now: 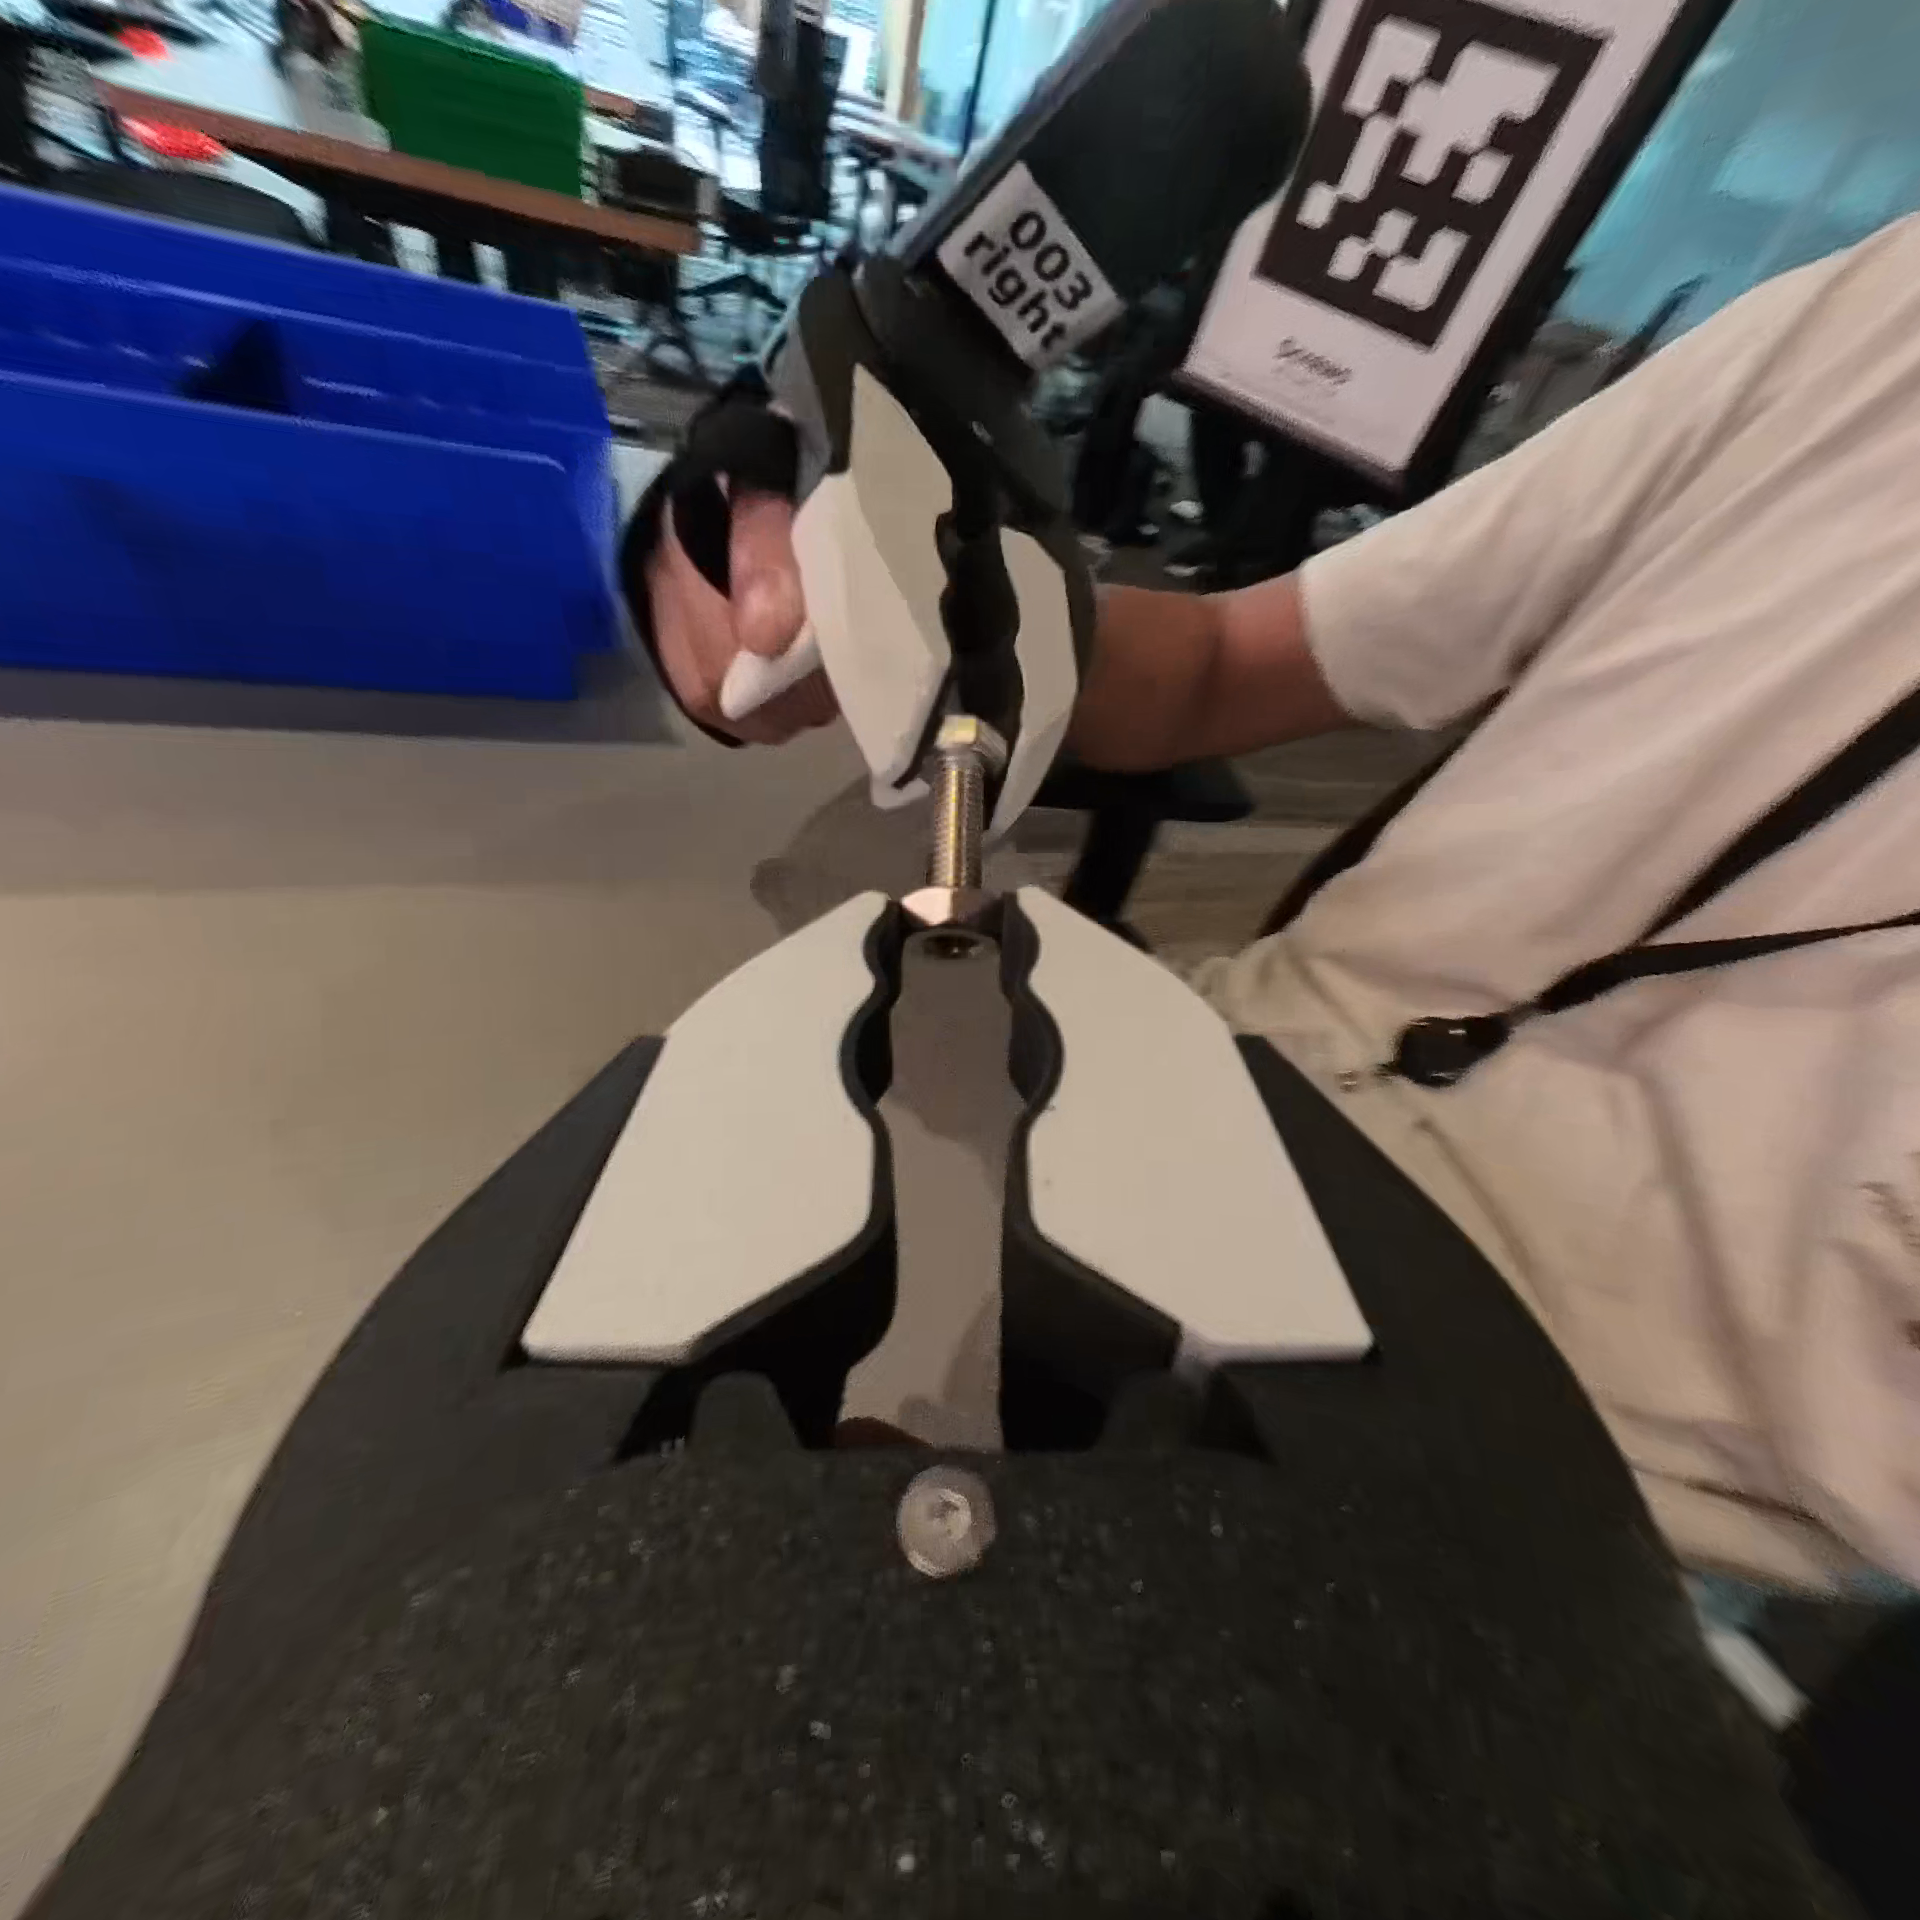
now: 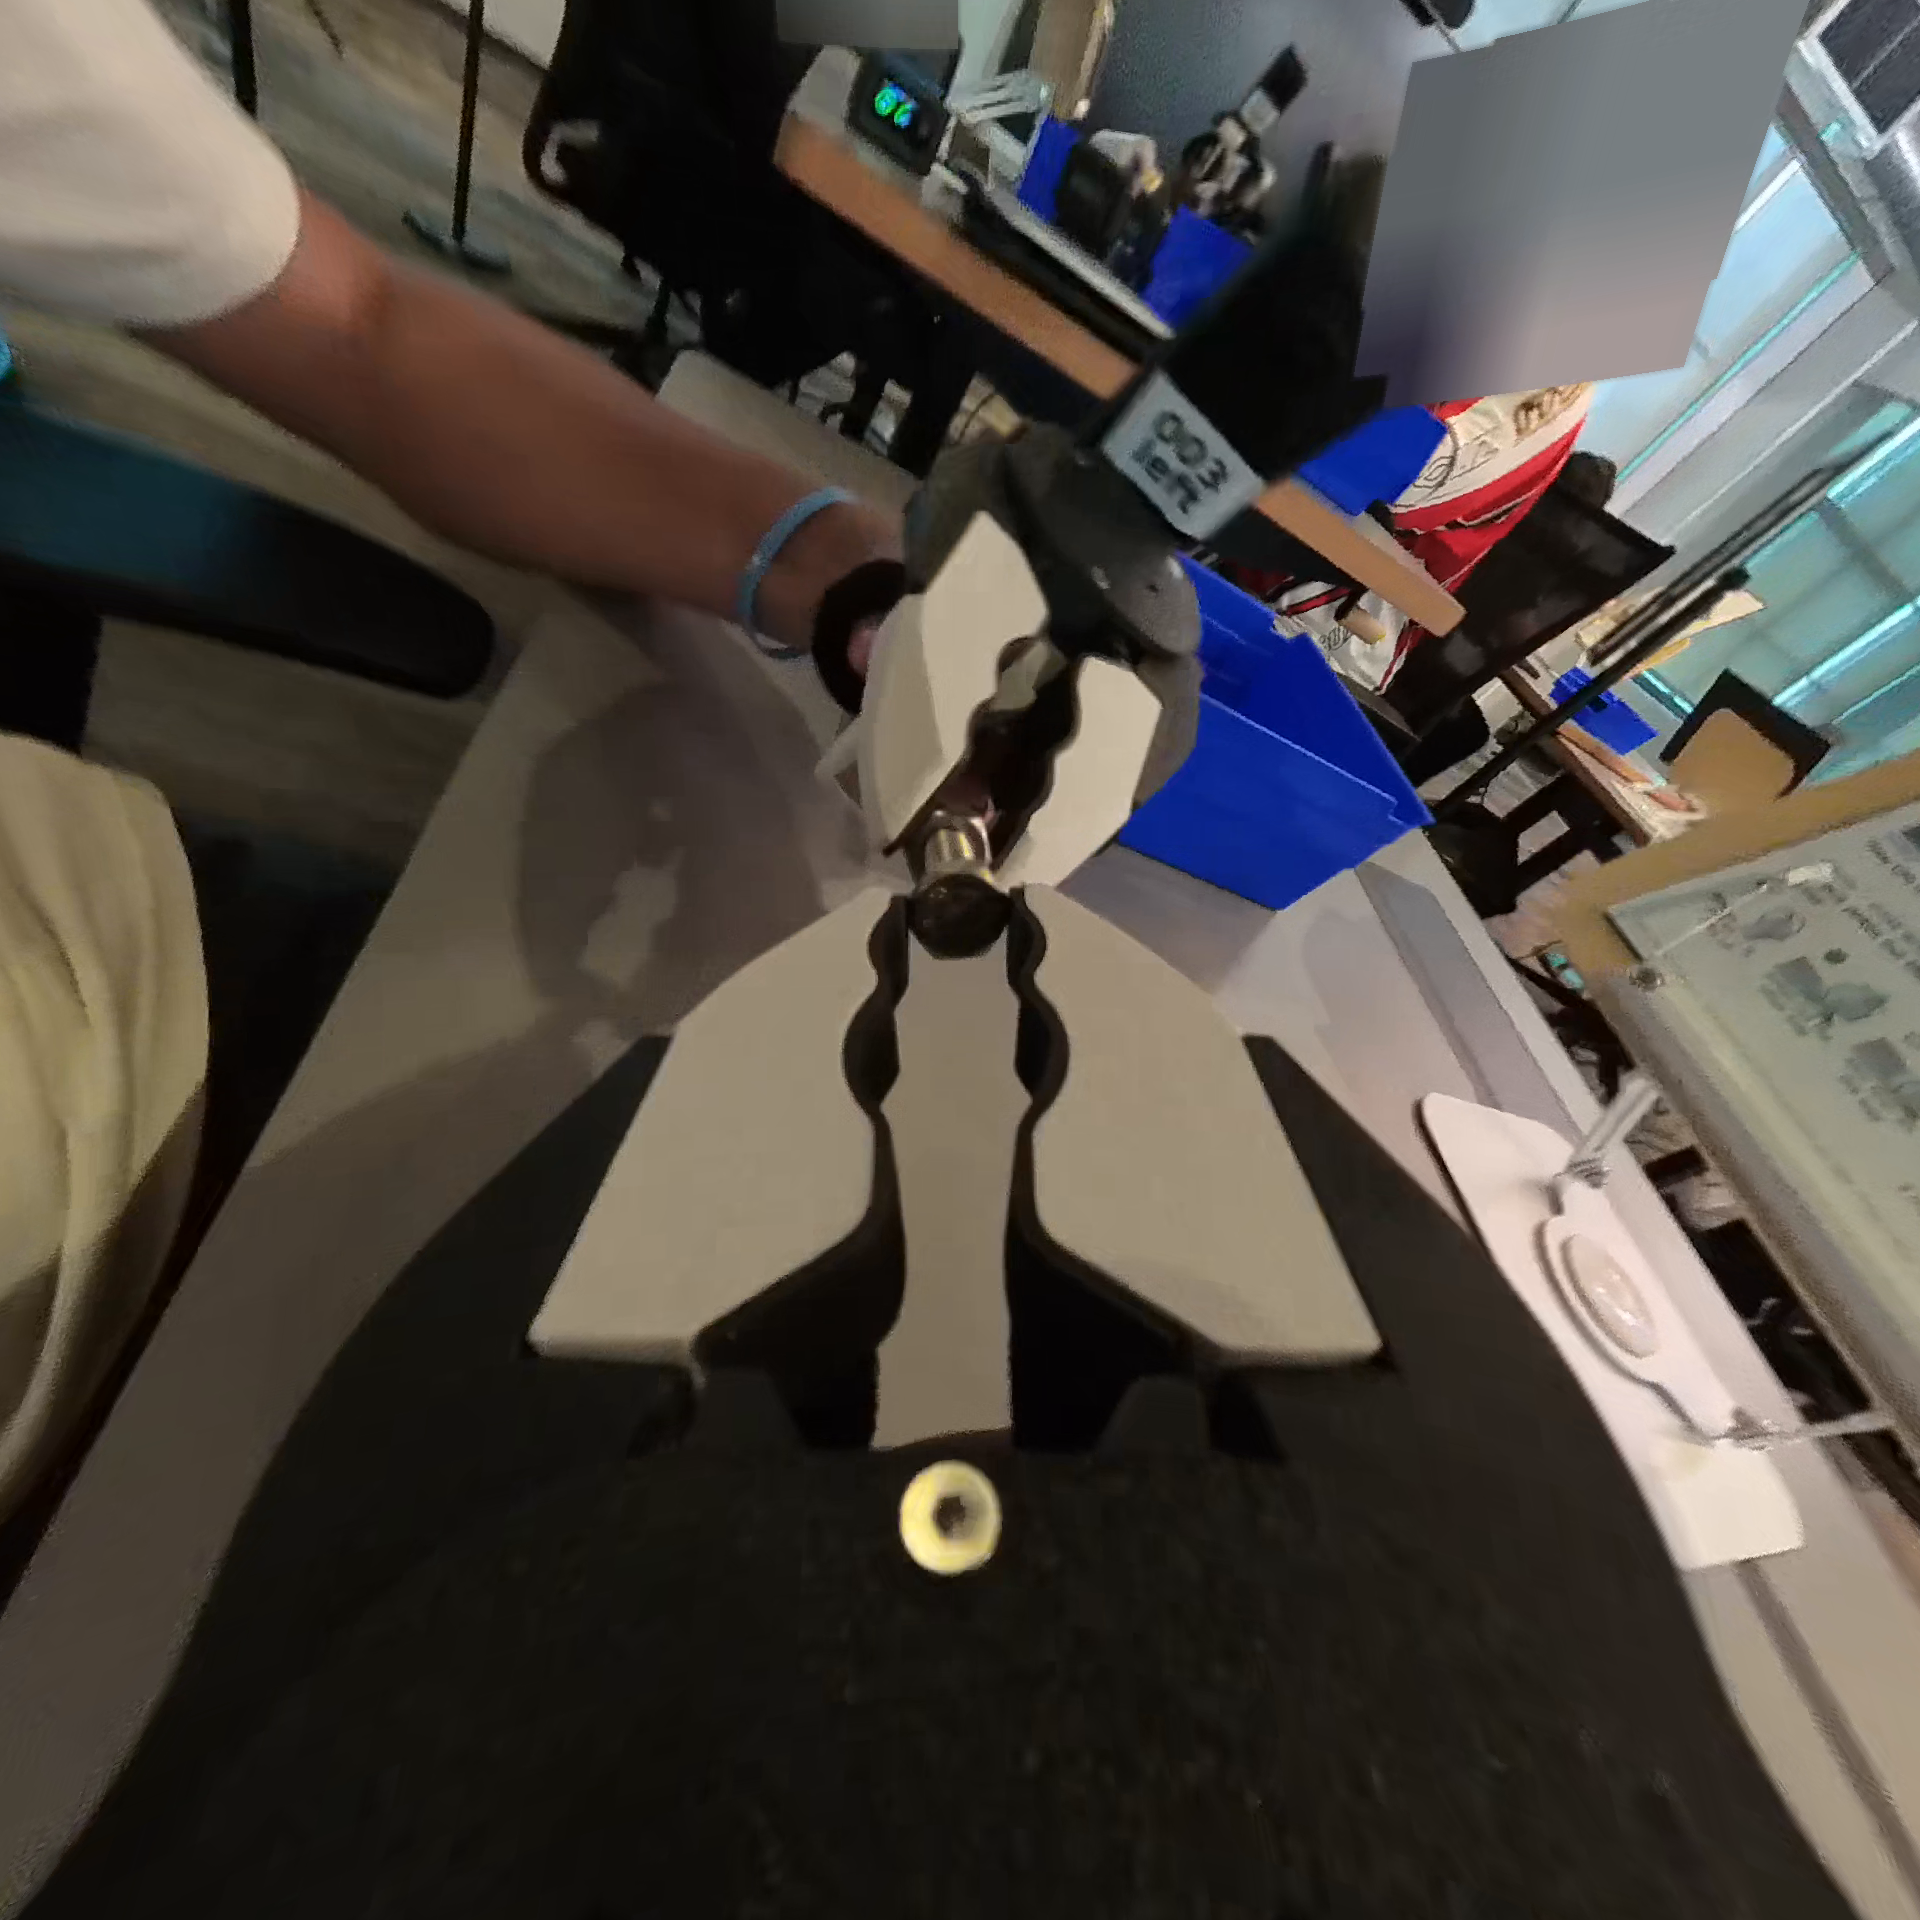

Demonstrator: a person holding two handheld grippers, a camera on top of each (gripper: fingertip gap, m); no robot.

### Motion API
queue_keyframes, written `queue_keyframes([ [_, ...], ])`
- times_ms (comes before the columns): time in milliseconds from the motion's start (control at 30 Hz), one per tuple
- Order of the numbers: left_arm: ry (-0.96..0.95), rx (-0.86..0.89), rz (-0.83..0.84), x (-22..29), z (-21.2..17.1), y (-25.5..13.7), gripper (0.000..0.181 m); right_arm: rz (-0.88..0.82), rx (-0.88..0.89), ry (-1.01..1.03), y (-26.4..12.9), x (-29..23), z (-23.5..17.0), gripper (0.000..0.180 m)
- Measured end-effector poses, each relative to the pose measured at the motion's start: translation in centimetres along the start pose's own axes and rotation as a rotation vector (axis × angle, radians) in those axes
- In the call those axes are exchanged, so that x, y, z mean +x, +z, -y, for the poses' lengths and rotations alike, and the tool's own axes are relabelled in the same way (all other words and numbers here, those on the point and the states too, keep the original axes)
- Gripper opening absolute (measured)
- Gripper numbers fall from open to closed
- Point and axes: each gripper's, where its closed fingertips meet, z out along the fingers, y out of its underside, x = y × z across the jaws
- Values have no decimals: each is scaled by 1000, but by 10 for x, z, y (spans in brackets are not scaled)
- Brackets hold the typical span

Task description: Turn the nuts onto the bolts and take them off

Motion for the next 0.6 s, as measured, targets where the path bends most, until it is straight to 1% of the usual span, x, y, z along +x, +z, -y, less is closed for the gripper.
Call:
queue_keyframes([
  [167,-152,21,-198,15,-3,-1,17,-23,-64,-224,2,-11,5,18],
  [233,-198,28,-250,19,-4,-1,17,-15,-72,-243,2,-14,7,18],
  [300,-203,33,-245,16,-4,0,17,-17,-74,-226,2,-12,5,18],
  [367,-196,34,-243,17,-4,0,17,-11,-35,-191,2,-13,7,18],
  [500,-156,98,-155,6,4,-1,18,-34,0,-91,0,-2,5,18],
  [567,-108,100,-106,4,6,1,44,-32,23,-21,-1,2,5,18],
  [600,-67,86,-57,1,5,3,49,-39,25,5,-2,5,3,18],
])
